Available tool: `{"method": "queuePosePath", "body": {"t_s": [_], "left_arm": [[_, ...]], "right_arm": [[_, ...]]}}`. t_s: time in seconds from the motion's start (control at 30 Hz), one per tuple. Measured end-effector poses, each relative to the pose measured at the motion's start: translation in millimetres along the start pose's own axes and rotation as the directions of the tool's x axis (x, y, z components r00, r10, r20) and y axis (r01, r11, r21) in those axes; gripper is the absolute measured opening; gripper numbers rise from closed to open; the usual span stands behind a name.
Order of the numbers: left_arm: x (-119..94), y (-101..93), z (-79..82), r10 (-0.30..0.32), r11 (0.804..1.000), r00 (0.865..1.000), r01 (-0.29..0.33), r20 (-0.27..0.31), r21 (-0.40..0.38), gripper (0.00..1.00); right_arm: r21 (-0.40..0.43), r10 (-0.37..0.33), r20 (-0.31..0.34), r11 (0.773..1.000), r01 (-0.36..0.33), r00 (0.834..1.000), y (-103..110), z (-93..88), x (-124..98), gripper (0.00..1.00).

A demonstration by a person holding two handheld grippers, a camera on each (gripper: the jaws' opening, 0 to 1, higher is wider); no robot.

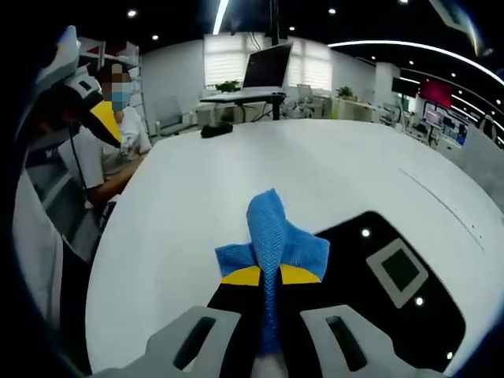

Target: Wipe the mirror surface with the cleaning cloth until all visible marks leave the cleaned area.

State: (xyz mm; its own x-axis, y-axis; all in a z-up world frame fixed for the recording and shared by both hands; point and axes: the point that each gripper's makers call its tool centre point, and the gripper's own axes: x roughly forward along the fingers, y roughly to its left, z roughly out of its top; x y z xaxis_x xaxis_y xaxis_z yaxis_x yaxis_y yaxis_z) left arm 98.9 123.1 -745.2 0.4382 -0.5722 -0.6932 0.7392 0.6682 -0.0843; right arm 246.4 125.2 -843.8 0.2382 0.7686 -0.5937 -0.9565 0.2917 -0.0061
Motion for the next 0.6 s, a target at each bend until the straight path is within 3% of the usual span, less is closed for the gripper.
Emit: {"method": "queuePosePath", "body": {"t_s": [0.43, 0.6], "left_arm": [[2.3, 2.7, -4.8, 0.005, 1.0, 1.0, -0.005, -0.012, -0.007, 0.99], [1.1, 4.5, -4.7, 0.013, 1.0, 1.0, -0.013, -0.005, -0.013, 0.99]], "right_arm": [[0.011, -0.003, -0.001, 1.0, 0.003, 1.0, -0.3, 0.4, 0.3, 0.02], [0.063, -0.021, -0.008, 0.998, 0.022, 1.0, -0.1, 1.2, -0.1, 0.02]]}}
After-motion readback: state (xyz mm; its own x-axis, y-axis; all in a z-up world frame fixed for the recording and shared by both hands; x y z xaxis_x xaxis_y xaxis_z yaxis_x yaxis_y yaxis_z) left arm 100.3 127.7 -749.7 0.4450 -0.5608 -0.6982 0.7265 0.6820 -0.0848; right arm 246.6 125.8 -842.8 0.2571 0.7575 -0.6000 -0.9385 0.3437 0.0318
